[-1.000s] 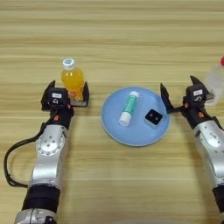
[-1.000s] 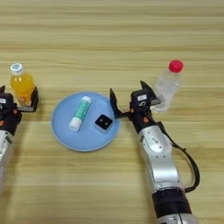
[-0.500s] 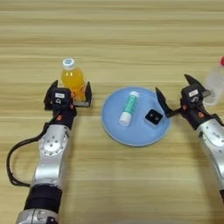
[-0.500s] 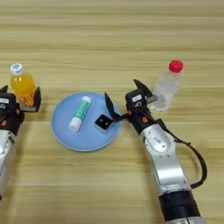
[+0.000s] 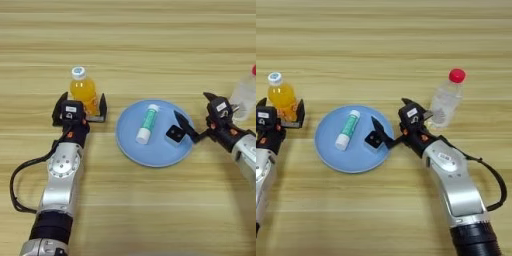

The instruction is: Move the objects on the table

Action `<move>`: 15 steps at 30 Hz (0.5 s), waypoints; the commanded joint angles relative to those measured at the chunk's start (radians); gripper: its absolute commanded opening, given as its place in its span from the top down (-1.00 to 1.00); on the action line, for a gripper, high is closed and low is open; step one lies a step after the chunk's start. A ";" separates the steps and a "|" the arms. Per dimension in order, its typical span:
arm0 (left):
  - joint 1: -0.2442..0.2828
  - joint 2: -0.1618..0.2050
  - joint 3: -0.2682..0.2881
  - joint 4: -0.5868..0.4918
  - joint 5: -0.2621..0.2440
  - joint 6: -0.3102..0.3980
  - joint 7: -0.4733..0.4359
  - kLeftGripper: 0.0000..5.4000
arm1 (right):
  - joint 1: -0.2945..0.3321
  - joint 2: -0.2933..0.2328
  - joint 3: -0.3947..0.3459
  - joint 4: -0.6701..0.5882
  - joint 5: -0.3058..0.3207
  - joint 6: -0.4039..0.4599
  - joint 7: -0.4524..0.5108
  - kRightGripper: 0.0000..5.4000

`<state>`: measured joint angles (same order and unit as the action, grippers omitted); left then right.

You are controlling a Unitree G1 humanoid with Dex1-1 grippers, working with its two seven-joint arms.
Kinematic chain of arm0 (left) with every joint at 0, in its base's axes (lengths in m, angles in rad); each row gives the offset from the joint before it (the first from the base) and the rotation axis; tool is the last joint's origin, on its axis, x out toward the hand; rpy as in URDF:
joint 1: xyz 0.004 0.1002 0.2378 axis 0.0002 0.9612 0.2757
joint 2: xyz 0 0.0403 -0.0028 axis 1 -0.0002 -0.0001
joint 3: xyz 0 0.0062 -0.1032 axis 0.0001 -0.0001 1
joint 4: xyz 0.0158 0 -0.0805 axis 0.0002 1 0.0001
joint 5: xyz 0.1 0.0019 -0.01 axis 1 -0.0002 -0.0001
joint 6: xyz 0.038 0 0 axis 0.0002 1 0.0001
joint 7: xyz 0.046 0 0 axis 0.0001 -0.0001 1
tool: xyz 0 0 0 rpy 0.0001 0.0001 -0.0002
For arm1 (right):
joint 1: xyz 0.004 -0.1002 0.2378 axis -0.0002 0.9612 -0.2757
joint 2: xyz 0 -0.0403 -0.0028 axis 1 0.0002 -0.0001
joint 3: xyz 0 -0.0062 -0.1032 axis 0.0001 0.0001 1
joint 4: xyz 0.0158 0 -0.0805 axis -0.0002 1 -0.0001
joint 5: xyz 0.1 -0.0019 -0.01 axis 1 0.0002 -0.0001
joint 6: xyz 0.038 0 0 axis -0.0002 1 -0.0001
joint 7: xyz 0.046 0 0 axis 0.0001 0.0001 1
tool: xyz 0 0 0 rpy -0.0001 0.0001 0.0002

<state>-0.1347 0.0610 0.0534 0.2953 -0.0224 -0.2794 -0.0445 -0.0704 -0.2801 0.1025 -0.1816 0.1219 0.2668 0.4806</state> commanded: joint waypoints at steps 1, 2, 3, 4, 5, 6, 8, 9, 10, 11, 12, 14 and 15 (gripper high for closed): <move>0.005 -0.002 -0.007 -0.008 0.014 0.005 0.007 -1.00 | 0.003 -0.048 0.036 -0.065 0.014 0.104 0.051 -0.99; 0.005 -0.003 -0.008 -0.009 0.015 0.005 0.008 -1.00 | 0.002 -0.056 0.044 -0.075 0.011 0.120 0.057 -0.99; 0.005 -0.004 -0.009 -0.009 0.016 0.005 0.009 -1.00 | -0.001 -0.064 0.052 -0.079 0.004 0.132 0.062 -0.99; 0.005 -0.005 -0.010 -0.009 0.017 0.005 0.011 -1.00 | -0.004 -0.071 0.061 -0.081 -0.002 0.141 0.067 -0.99; 0.005 -0.007 -0.011 -0.010 0.018 0.005 0.012 -1.00 | -0.007 -0.080 0.074 -0.079 -0.015 0.146 0.071 -0.99; 0.005 -0.008 -0.012 -0.010 0.019 0.006 0.013 -1.00 | -0.010 -0.090 0.089 -0.071 -0.030 0.153 0.073 -0.99; 0.005 -0.012 -0.013 -0.012 0.022 0.007 0.014 -1.00 | -0.021 -0.097 0.105 -0.044 -0.049 0.153 0.072 -0.99; 0.006 -0.013 -0.014 -0.013 0.023 0.008 0.015 -1.00 | -0.026 -0.097 0.108 -0.035 -0.054 0.154 0.071 -0.99; 0.006 -0.014 -0.015 -0.015 0.024 0.009 0.017 -1.00 | -0.031 -0.096 0.113 -0.027 -0.057 0.156 0.073 -0.99; 0.007 -0.014 -0.016 -0.016 0.025 0.010 0.018 -1.00 | -0.037 -0.095 0.119 -0.020 -0.059 0.159 0.078 -0.99; 0.008 -0.015 -0.017 -0.017 0.025 0.011 0.019 -1.00 | -0.044 -0.092 0.125 -0.009 -0.061 0.161 0.081 -0.99; 0.008 -0.016 -0.020 -0.018 0.025 0.012 0.022 -1.00 | -0.062 -0.086 0.134 0.019 -0.067 0.161 0.084 -0.99; 0.009 -0.016 -0.021 -0.019 0.025 0.012 0.023 -1.00 | -0.071 -0.086 0.138 0.032 -0.072 0.162 0.084 -0.99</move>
<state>-0.1331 0.0495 0.0345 0.2871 -0.0062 -0.2788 -0.0287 -0.1088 -0.3641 0.2300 -0.1817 0.0624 0.4120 0.5583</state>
